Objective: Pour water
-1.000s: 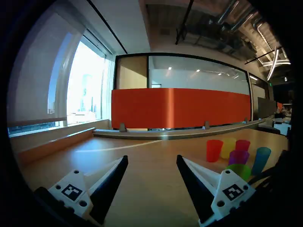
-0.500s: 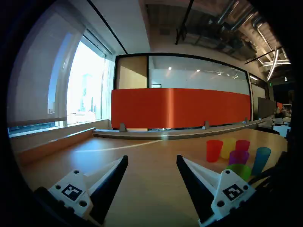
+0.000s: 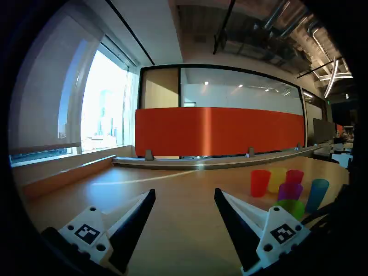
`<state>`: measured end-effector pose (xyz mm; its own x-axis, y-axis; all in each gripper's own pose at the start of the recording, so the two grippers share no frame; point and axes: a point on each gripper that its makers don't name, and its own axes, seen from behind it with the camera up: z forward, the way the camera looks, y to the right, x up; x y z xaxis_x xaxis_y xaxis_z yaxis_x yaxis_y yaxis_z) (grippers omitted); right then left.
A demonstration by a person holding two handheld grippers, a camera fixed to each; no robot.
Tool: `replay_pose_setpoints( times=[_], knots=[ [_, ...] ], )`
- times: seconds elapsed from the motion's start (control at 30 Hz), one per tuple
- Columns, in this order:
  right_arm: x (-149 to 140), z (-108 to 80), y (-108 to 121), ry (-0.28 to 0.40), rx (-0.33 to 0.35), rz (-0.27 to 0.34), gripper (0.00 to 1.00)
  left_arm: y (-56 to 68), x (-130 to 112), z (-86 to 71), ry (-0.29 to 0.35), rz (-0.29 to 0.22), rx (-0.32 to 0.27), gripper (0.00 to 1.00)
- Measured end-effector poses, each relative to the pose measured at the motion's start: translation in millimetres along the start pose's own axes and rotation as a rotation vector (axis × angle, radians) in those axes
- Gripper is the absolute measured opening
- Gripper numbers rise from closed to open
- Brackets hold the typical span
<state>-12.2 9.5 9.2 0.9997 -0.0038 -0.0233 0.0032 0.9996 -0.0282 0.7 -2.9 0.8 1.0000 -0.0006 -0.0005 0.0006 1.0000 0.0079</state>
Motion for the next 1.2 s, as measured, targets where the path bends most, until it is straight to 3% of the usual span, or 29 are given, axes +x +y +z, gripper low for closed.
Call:
replay_pose_setpoints(
  times=[1.2],
  knots=[
    [-3.5,0.5,0.1,-0.001,0.006,-0.001,0.99,0.6,0.0,0.4,0.0,0.0,0.0,0.95]
  ],
)
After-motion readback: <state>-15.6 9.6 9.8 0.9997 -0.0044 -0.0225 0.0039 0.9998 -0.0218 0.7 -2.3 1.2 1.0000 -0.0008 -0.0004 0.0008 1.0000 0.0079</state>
